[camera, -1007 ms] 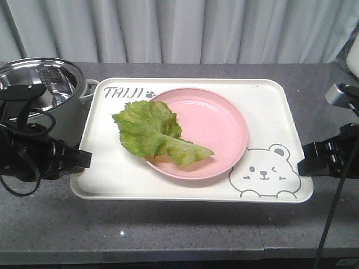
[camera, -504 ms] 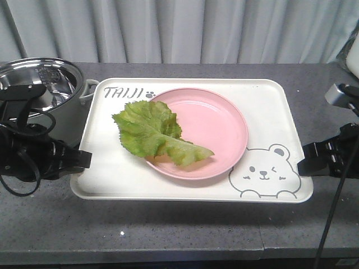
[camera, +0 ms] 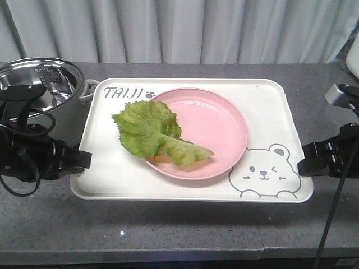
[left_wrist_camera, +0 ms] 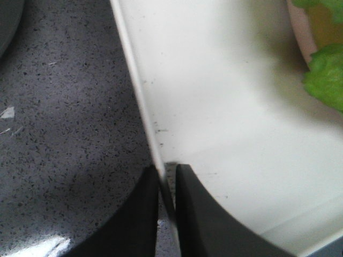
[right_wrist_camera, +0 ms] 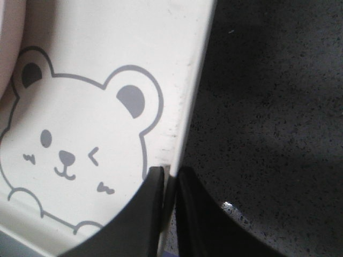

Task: Transfer vegetables to tray and serve
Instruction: 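Hold the tray level with both grippers while the base turns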

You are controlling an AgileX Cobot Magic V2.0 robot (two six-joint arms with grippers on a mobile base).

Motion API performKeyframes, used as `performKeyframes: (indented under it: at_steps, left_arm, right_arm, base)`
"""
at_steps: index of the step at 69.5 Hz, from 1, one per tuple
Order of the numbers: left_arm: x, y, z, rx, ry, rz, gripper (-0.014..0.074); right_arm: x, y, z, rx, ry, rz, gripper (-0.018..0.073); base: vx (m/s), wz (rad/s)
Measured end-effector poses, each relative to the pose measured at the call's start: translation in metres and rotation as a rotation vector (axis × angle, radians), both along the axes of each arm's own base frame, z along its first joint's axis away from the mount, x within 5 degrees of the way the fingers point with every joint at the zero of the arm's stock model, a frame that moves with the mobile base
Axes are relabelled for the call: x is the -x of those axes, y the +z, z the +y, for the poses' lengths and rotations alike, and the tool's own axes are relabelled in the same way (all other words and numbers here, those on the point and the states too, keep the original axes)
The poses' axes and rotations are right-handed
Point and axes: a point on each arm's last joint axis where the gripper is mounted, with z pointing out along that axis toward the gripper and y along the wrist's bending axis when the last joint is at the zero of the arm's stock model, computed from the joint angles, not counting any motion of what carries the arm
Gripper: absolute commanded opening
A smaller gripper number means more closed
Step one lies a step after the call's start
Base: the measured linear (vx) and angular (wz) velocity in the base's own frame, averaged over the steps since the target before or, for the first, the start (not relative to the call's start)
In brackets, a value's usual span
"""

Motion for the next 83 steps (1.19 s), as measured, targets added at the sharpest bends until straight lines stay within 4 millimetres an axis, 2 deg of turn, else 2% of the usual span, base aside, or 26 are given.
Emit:
performKeyframes:
  at_steps: [41,83]
  left_arm:
    - [0.0012,0.0010,0.0005,-0.003,-0.002,-0.002,-0.0008]
    - [0.0012,0.0010,0.0005,-0.003,-0.002,-0.002,-0.0008]
  right_arm:
    - [0.0000,0.0001,0.0005,-0.003,0.001,-0.001,-0.0001]
    - [0.0000,0.0001,0.0005,-0.002,0.002,-0.001,-0.0001]
  base:
    - [-0.01,-0.12]
    - [-0.02,-0.40]
